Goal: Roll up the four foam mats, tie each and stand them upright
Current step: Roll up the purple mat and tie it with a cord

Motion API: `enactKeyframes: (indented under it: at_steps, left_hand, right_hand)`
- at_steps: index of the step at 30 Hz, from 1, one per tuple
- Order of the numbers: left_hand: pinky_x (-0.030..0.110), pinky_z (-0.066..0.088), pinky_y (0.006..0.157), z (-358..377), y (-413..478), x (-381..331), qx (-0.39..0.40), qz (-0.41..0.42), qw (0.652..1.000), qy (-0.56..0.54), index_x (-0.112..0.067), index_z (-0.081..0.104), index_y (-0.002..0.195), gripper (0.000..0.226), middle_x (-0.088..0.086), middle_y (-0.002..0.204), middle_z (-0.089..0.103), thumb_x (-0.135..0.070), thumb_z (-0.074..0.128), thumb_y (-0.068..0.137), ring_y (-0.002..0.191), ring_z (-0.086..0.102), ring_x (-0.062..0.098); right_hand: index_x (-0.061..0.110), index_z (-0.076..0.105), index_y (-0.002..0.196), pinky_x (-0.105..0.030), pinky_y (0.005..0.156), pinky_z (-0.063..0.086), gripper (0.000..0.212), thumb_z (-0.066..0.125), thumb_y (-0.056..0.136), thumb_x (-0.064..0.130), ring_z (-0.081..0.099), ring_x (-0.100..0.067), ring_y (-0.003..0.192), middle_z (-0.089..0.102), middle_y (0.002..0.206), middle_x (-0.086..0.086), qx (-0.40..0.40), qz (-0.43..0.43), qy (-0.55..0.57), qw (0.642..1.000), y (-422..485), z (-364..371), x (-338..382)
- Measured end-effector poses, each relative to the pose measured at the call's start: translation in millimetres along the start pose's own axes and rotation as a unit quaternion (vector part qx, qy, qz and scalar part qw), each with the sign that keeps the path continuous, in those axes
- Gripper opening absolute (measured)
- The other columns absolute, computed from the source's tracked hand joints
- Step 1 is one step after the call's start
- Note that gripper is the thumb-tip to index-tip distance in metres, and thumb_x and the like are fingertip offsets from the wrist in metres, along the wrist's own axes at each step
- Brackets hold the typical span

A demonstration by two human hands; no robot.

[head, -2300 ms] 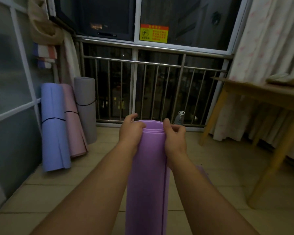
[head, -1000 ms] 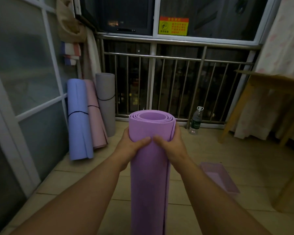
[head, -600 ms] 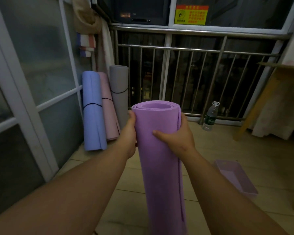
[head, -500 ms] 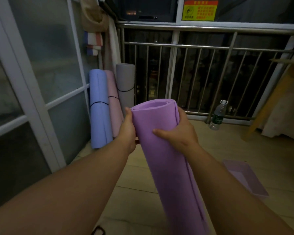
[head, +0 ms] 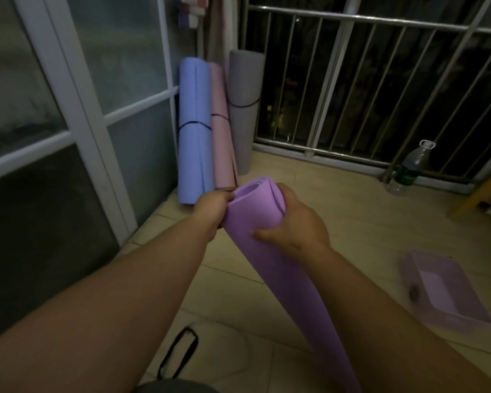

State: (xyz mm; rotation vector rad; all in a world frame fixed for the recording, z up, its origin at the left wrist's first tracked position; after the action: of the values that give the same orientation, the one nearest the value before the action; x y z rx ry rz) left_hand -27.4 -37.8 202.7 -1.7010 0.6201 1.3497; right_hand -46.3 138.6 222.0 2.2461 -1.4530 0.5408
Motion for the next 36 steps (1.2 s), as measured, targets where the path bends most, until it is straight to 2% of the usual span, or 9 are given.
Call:
enactKeyframes:
  at_steps: [2, 5, 10, 13, 18, 21, 25, 32, 36]
  left_hand:
    - [0.036, 0.046, 0.072, -13, 12, 14, -0.009, -0.009, 1.000, 0.012, -0.012, 0.067, 0.086, 0.010, 0.013, 0.094, 0.066, -0.019, 0.060, 0.086, 0.080, 0.056, 0.024]
    - [0.036, 0.048, 0.072, -33, 27, 37, -0.013, -0.019, 0.999, 0.033, -0.006, 0.069, 0.100, 0.021, 0.013, 0.096, 0.067, -0.020, 0.062, 0.085, 0.079, 0.056, 0.024]
    - [0.037, 0.040, 0.068, -68, 50, 87, -0.026, -0.030, 0.994, 0.104, -0.013, 0.062, 0.081, 0.015, 0.013, 0.081, 0.057, -0.026, 0.055, 0.086, 0.074, 0.047, 0.023]
    - [0.036, 0.041, 0.069, -84, 59, 130, -0.048, -0.041, 0.991, 0.121, -0.012, 0.056, 0.073, 0.028, 0.014, 0.081, 0.058, -0.027, 0.050, 0.096, 0.073, 0.053, 0.026]
    - [0.028, 0.039, 0.063, -102, 65, 217, -0.044, -0.102, 0.979, 0.171, -0.008, 0.063, 0.081, 0.017, 0.018, 0.091, 0.067, -0.020, 0.057, 0.091, 0.075, 0.062, 0.030]
    - [0.030, 0.049, 0.077, -109, 70, 266, -0.026, -0.108, 0.947, 0.301, -0.002, 0.069, 0.099, 0.021, 0.018, 0.105, 0.069, -0.018, 0.060, 0.090, 0.100, 0.066, 0.033]
    - [0.029, 0.045, 0.090, -114, 66, 321, 0.044, -0.129, 0.870, 0.473, -0.002, 0.063, 0.109, 0.034, 0.016, 0.120, 0.062, -0.030, 0.061, 0.090, 0.111, 0.059, 0.028]
    - [0.025, 0.047, 0.079, -124, 59, 358, 0.085, -0.190, 0.822, 0.530, -0.006, 0.063, 0.105, 0.028, 0.010, 0.112, 0.064, -0.030, 0.062, 0.090, 0.103, 0.061, 0.021]
    - [0.029, 0.048, 0.087, -126, 58, 363, 0.072, -0.181, 0.827, 0.527, -0.002, 0.061, 0.106, 0.024, 0.014, 0.117, 0.062, -0.021, 0.051, 0.096, 0.107, 0.060, 0.024]
  right_hand:
    - [0.042, 0.020, 0.148, -0.035, 0.080, 0.050, 0.107, 0.082, 0.062, 0.056, 0.061, -0.027, 0.105, 0.062, 0.121, 0.000, 0.019, -0.002, -0.020, 1.000, 6, 17, 4]
    - [0.042, 0.019, 0.149, -0.033, 0.079, 0.048, 0.108, 0.080, 0.062, 0.058, 0.060, -0.027, 0.105, 0.062, 0.122, -0.001, 0.048, -0.004, -0.048, 0.998, 11, 43, 11]
    - [0.040, 0.014, 0.152, -0.032, 0.077, 0.042, 0.110, 0.079, 0.066, 0.056, 0.059, -0.028, 0.109, 0.060, 0.125, -0.004, 0.105, -0.015, -0.079, 0.991, 16, 88, 17]
    - [0.040, 0.012, 0.152, -0.032, 0.075, 0.042, 0.109, 0.078, 0.067, 0.056, 0.058, -0.030, 0.108, 0.060, 0.122, -0.007, 0.143, -0.022, -0.104, 0.984, 16, 117, 16]
    - [0.044, 0.018, 0.147, -0.032, 0.072, 0.040, 0.103, 0.078, 0.064, 0.056, 0.060, -0.030, 0.104, 0.060, 0.116, -0.004, 0.182, -0.021, -0.139, 0.973, 7, 158, 0]
    - [0.044, 0.020, 0.144, -0.033, 0.073, 0.043, 0.100, 0.078, 0.063, 0.053, 0.060, -0.031, 0.101, 0.059, 0.112, -0.004, 0.207, -0.019, -0.155, 0.966, 0, 179, -12]
    - [0.044, 0.020, 0.143, -0.032, 0.072, 0.042, 0.100, 0.078, 0.063, 0.052, 0.061, -0.030, 0.098, 0.058, 0.109, -0.003, 0.222, -0.023, -0.170, 0.960, -2, 195, -19]
    - [0.044, 0.019, 0.144, -0.031, 0.071, 0.041, 0.102, 0.079, 0.063, 0.050, 0.059, -0.029, 0.096, 0.055, 0.102, -0.001, 0.227, -0.026, -0.170, 0.958, -1, 201, -22]
    - [0.043, 0.019, 0.145, -0.032, 0.072, 0.042, 0.103, 0.080, 0.063, 0.052, 0.059, -0.030, 0.097, 0.049, 0.097, 0.000, 0.227, -0.026, -0.174, 0.958, -1, 199, -21]
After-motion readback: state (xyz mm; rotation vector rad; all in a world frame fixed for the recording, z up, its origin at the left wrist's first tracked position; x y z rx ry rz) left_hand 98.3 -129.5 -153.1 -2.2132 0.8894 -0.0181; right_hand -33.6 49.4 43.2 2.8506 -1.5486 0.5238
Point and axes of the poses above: each hand's wrist, its own y-axis towards the middle knuckle, its own z-axis out of the palm, x = y × z, the point moved 2 cm from there along y, towards the middle knuckle
